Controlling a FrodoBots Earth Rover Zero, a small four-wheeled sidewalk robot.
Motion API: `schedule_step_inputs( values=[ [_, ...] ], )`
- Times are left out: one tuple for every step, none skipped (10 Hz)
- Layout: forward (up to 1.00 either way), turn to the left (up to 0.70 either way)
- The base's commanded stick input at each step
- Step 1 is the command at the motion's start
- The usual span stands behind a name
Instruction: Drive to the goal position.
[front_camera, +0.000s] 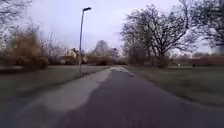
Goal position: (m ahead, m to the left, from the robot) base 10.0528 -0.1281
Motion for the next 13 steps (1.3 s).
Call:
schedule_step_inputs(
  values=[
    [0.7,0.0],
    [0.7,0.0],
    [0.7,0.0],
    [0.7,0.0],
    [0.7,0.0],
    [0.7,0.0],
    [0.7,0.0],
    [0.7,0.0],
    [0.7,0.0],
    [0.73,0.0],
    [0.85,0.0],
    [0.85,0.0],
    [0.85,0.0]
  ],
)
